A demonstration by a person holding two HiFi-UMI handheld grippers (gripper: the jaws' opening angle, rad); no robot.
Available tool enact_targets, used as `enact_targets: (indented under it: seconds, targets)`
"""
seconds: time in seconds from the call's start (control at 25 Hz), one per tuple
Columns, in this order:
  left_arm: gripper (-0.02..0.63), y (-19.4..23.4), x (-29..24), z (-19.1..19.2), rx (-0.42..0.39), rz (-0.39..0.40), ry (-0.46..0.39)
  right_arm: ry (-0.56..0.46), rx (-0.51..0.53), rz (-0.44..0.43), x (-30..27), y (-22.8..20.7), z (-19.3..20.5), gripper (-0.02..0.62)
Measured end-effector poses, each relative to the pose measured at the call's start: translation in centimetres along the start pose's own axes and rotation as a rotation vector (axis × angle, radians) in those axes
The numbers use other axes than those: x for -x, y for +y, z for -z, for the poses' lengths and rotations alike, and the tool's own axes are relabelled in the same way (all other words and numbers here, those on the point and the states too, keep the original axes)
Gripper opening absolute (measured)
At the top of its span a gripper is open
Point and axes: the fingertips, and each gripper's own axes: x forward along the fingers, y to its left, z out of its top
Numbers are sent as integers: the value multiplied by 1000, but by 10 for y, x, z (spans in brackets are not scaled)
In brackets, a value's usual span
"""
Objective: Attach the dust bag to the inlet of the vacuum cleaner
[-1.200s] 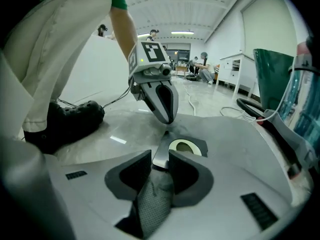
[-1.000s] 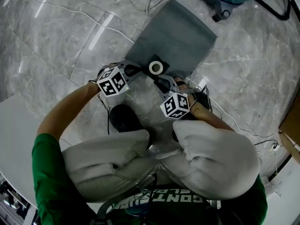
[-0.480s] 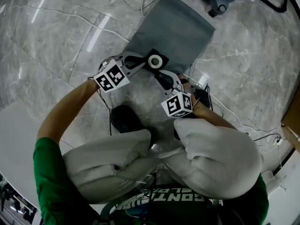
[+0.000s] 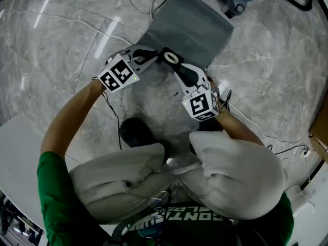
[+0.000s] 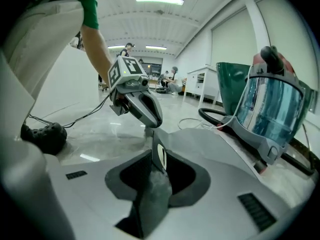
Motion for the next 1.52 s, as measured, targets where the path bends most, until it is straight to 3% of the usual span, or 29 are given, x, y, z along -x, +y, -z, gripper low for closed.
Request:
enact_targets:
  seconds: [0.24,0.8,1.2,1.52]
  targets:
    - [5,-2,-7,-3,-37,46,29,27,-65,-1,-3,-19,1,66]
    - [12,-2,-20,-2,-122,89,79,30,-42,-51,-8,-23,8,32]
    - [12,-9,-26,-4,-266,141,175,6,-20,-98,-6,-22,10,31]
    - [17,-11,-38,-19,-342,123,211,12,-64,-123,1,-42,11,29]
